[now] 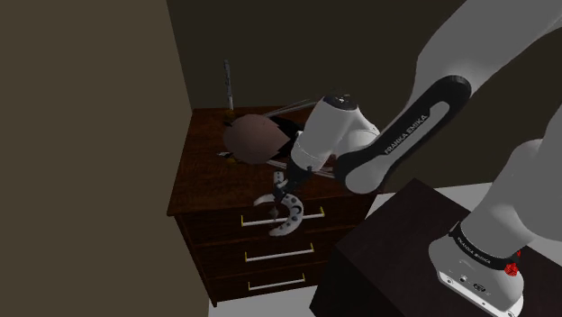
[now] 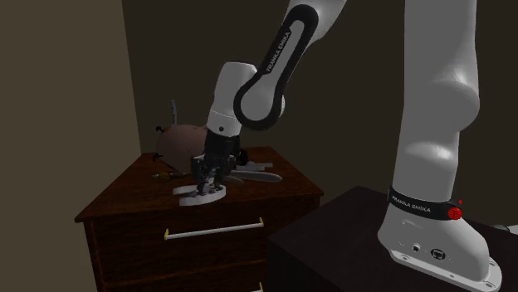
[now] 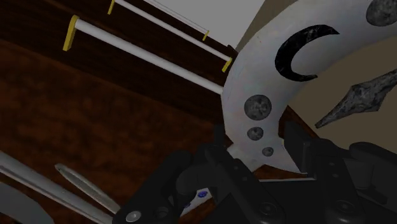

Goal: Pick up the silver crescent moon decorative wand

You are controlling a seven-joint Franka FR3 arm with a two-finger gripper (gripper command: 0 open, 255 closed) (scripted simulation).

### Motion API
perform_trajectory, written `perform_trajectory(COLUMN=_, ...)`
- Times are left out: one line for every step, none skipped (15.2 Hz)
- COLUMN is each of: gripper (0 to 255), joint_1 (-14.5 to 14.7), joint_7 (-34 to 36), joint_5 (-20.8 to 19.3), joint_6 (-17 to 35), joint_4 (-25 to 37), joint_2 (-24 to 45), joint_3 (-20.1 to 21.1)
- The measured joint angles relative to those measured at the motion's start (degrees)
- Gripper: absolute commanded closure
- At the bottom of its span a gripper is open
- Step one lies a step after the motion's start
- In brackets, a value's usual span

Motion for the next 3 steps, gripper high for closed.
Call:
perform_trajectory(gripper=255, joint_1=-0.3, joint_7=-0.7, joint_5=0.9, joint_6=-0.6, joint_4=0.0, joint_2=-0.7, joint_3=0.5)
perform_trajectory(gripper=255, joint_1=-0.7, joint_7=-1.5, joint_5=1.9, joint_6=-1.4, joint_4=0.0, joint_2=-1.6, joint_3=0.9)
perform_trajectory(gripper=255, joint_1=-0.8, joint_7=-1.8, joint_5=2.4, joint_6=-1.9, joint_4=0.1, joint_2=-2.0, joint_3=1.1)
